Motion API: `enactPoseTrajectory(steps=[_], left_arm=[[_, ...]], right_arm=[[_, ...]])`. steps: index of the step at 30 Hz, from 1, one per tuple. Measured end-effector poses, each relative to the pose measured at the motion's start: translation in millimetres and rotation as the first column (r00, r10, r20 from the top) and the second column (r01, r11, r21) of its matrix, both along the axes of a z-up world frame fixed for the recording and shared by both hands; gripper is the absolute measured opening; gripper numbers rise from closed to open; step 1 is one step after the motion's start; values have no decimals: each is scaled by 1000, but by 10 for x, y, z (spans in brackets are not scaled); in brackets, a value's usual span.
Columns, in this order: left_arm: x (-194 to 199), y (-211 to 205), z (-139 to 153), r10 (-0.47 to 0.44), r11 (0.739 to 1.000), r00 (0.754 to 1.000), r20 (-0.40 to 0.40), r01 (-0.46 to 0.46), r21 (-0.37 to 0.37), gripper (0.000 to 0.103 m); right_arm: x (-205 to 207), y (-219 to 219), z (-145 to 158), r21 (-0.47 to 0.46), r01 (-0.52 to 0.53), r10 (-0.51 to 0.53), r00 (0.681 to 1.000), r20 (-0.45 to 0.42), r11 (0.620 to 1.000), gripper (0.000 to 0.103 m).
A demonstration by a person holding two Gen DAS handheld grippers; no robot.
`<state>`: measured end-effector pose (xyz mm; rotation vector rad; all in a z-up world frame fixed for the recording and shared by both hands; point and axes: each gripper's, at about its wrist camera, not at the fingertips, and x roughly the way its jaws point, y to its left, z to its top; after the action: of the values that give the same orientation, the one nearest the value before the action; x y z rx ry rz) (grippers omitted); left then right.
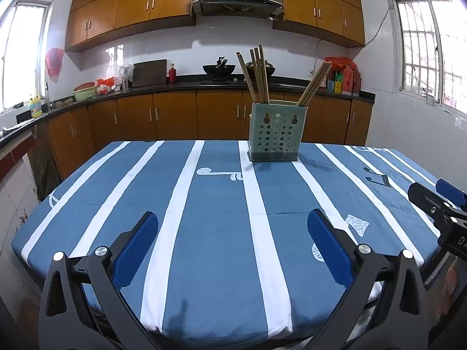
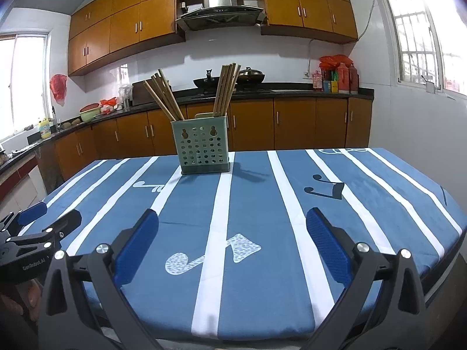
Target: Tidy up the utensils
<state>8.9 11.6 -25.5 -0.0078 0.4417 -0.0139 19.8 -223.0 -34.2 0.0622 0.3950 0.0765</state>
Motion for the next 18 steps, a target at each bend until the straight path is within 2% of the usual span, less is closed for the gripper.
enactPoseTrajectory(steps=[18], left_arm=[[-5,-36,37,-7,1000,1000,14,7,17,101]], right_arm=[[9,7,-10,3,1,-1,1000,-1,1000,99]])
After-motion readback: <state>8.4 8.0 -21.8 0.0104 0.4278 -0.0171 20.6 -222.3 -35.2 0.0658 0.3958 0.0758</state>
